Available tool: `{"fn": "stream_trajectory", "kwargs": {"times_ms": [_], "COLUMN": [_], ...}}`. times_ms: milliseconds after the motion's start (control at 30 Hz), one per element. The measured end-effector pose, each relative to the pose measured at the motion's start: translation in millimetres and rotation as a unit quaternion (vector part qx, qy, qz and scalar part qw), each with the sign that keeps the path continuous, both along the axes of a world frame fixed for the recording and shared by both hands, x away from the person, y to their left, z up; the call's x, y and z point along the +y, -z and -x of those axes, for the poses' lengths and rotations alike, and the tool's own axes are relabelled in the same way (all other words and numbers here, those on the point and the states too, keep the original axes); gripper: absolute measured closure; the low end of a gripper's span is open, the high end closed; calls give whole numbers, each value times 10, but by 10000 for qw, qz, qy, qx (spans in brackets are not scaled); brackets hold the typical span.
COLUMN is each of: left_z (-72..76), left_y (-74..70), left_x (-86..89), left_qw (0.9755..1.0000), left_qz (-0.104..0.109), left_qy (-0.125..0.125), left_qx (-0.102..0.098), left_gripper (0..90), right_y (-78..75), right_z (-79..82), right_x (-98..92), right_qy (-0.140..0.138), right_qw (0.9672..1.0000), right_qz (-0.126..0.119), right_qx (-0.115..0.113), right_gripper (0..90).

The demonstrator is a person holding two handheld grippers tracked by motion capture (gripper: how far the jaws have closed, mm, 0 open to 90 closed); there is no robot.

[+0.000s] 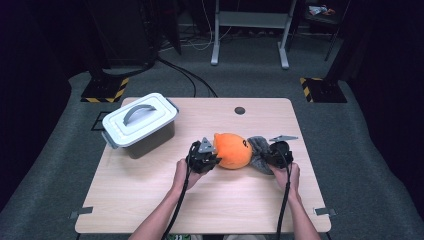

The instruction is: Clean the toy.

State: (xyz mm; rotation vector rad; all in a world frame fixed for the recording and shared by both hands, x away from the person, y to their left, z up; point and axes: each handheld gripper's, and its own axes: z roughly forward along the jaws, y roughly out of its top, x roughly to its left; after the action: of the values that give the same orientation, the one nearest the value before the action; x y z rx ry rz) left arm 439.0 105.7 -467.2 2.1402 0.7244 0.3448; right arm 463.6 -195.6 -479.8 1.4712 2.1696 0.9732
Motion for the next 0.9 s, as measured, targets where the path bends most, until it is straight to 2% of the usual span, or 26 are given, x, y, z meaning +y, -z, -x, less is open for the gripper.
{"fn": "stream_trajectory", "kwargs": {"times_ms": [67,200,367,433,633,700,900], "left_z": [0,-3,-4,-5,-2,-2,-6], "left_y": [1,-2,-4,-5,-14,-11,-48], "left_x": [0,0,-5,-4,-12,-25,-48], "left_qw": [10000,10000,10000,10000,9999,9999,9998], "left_qz": [1,-4,-7,-21,-69,-8,-97], "left_qy": [20,40,35,42,52,48,108], "left_qx": [-6,-2,-5,-13,-96,-106,-133], "left_gripper": [801,802,802,802,802,802,803], "right_y": [-122,-388,-632,-694,-767,-770,-755], "right_z": [21,60,66,55,16,1,-3], "right_x": [-54,-46,117,221,587,692,953], "right_qy": [-70,-175,-385,-513,-892,-1023,-1255], "right_qw": [9998,9990,9975,9968,9943,9930,9905], "right_qz": [-19,-142,-285,-225,-34,-13,17], "right_qx": [-179,-375,-526,-577,-587,-585,-561], "right_gripper": [757,757,757,757,757,757,757]}}
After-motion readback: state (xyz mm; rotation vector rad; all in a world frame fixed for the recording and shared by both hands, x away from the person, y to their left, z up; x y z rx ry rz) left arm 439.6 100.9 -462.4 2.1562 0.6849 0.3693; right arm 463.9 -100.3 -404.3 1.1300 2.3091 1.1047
